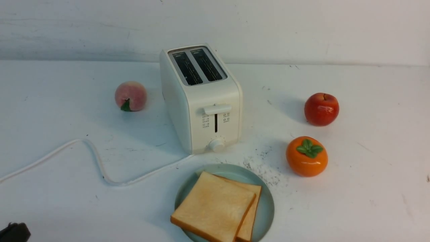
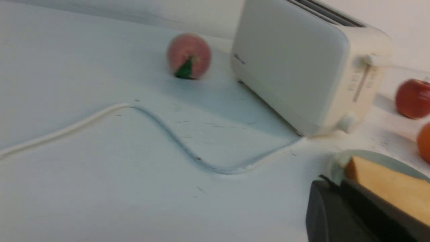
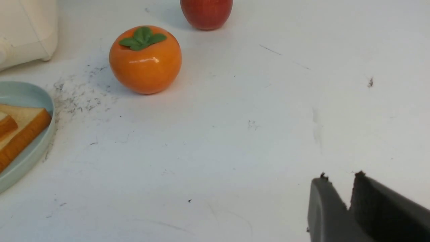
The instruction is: Take toasted bread from bread machine on white table place on plate.
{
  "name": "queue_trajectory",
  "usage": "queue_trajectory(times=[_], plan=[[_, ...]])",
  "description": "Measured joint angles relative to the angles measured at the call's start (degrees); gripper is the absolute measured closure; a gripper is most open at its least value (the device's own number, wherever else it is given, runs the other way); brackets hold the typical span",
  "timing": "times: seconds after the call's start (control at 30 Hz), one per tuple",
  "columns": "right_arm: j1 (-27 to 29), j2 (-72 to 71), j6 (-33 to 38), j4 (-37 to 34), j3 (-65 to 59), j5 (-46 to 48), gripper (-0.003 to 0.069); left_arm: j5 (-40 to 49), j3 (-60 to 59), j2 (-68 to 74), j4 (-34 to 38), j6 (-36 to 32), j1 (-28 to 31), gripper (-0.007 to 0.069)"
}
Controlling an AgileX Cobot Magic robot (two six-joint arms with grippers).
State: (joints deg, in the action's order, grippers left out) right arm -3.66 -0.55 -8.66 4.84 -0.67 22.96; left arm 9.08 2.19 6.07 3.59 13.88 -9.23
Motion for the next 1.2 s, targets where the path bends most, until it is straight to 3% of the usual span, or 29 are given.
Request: queue_trajectory(times=[0.13,0.23,0.57,1.2], plan=[[0.00,0.00,0.00,0.04,0.00,-0.08,0.0528,-0.48,-2.27,-2.99,0.00,0.15,6.24,0.0587],[0.00,0.00,0.00,0.04,0.00,-0.08,0.0528,0.24,-3.59,-6.11,-0.41,0.19,7.85,0.0586],[0.00,0.00,0.00,0.04,0.00,-0.12,0.0520,13.37,-3.95,-6.62,-2.56,4.09,7.93,0.0573],[0.00,0.00,0.00,0.04,0.00,-0.12,0.0494,13.76,-3.95,-6.62,-2.87,5.98,3.99,0.0554]])
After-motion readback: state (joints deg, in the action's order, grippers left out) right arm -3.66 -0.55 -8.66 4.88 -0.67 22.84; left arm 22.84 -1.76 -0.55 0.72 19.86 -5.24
